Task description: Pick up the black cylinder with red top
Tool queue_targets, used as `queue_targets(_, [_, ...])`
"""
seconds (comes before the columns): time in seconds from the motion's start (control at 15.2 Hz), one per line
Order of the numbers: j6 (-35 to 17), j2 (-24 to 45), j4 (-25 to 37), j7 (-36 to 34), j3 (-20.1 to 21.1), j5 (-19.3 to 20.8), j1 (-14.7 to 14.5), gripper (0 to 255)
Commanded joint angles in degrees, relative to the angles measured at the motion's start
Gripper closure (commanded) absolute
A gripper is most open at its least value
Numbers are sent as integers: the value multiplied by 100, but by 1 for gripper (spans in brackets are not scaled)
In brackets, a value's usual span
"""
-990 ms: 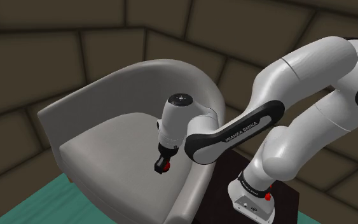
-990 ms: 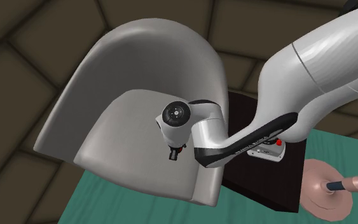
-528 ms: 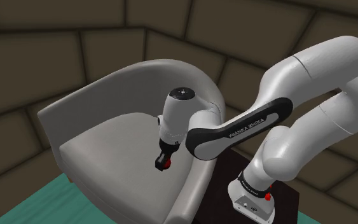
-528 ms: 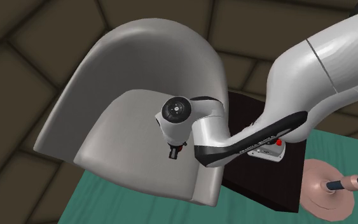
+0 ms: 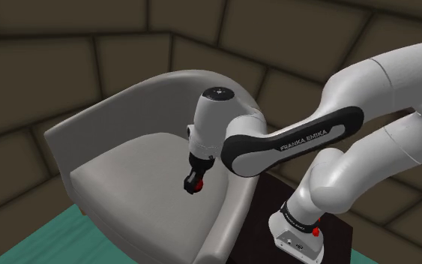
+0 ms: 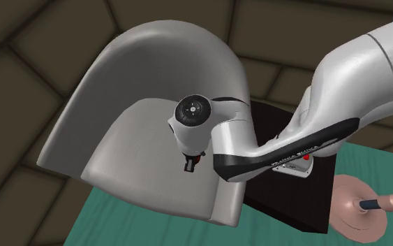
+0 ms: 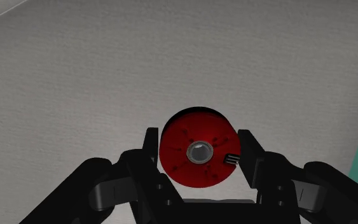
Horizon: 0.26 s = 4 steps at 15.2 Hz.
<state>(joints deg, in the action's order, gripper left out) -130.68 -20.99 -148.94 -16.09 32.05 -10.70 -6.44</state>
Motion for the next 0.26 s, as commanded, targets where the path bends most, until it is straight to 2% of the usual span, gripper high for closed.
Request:
queue_targets(0.0, [193,-134,59,58,-65,-32,-21,255])
queue_targets(0.2, [299,-195,106,75,-93,-43,-32,255])
